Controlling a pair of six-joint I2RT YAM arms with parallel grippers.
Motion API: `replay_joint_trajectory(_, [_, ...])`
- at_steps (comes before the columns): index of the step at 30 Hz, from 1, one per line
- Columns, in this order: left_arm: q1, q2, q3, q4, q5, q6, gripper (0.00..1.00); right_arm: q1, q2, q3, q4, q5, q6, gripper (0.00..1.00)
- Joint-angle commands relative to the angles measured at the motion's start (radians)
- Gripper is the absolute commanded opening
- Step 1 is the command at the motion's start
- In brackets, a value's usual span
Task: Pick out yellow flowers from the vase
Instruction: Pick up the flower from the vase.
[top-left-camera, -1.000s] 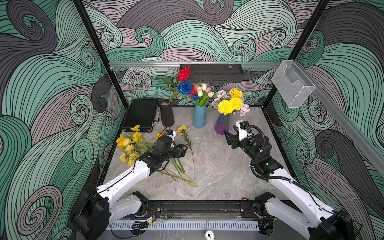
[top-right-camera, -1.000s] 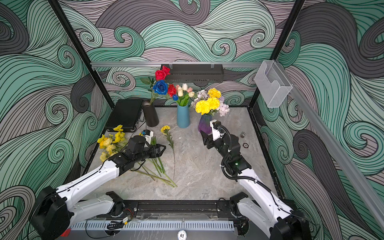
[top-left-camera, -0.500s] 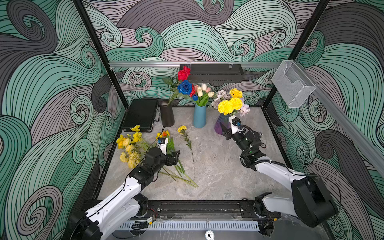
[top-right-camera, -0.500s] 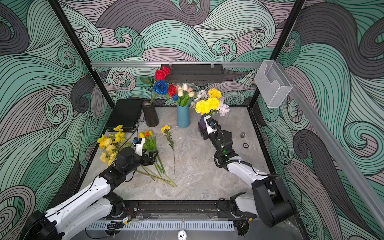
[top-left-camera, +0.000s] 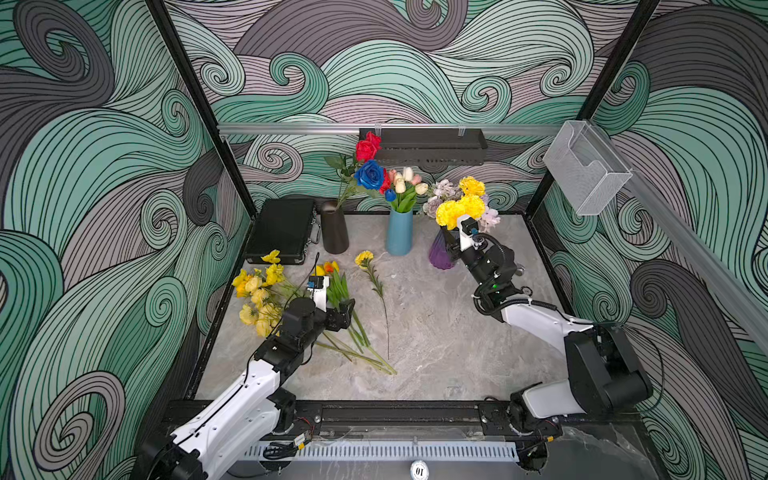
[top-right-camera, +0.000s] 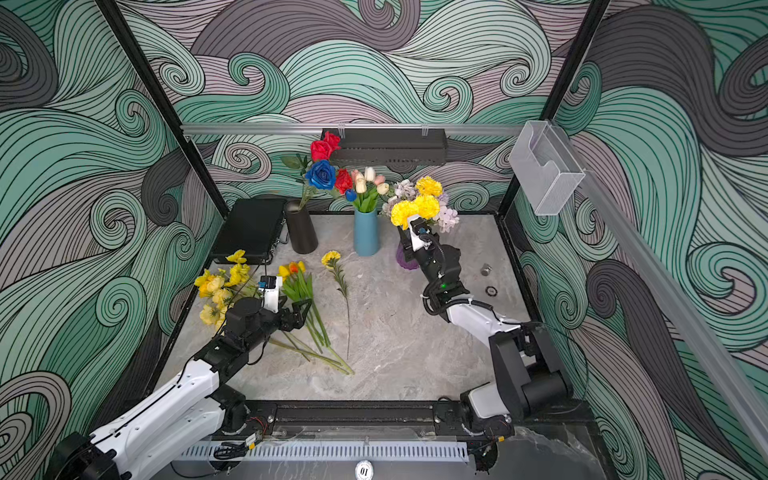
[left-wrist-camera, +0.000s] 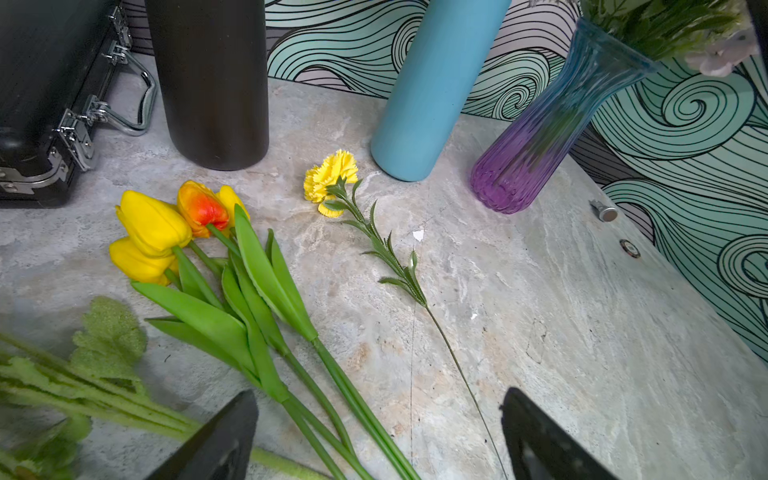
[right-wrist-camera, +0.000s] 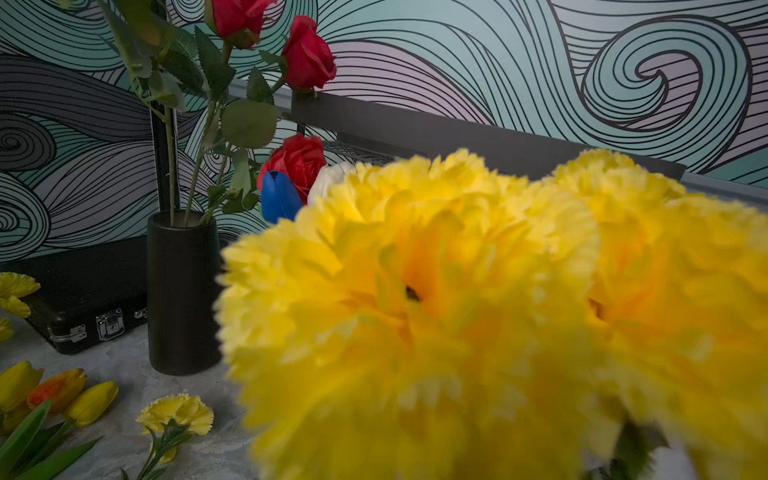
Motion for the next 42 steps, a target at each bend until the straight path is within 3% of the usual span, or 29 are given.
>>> replay_joint_trajectory(1, [0.008,-0.012,-0.001,0.036,0.035,0.008,0.91,-0.005,0.016,0.034,0.027,0.027,-0.012,0.42])
replay_joint_trajectory(17, [0.009,0.001,-0.002,0.056,0.05,0.008,0.91,-0.005,0.131,0.108,0.096,0.098,-0.016,0.41])
replay_joint_trajectory(22, [0.011,0.0,-0.003,0.061,0.057,0.007,0.91,-0.006,0.154,0.135,0.089,0.105,-0.007,0.36])
replay_joint_trajectory(42, [0.011,0.054,0.021,0.069,0.099,0.01,0.91,-0.006,-0.024,0.148,-0.044,0.031,0.081,0.21])
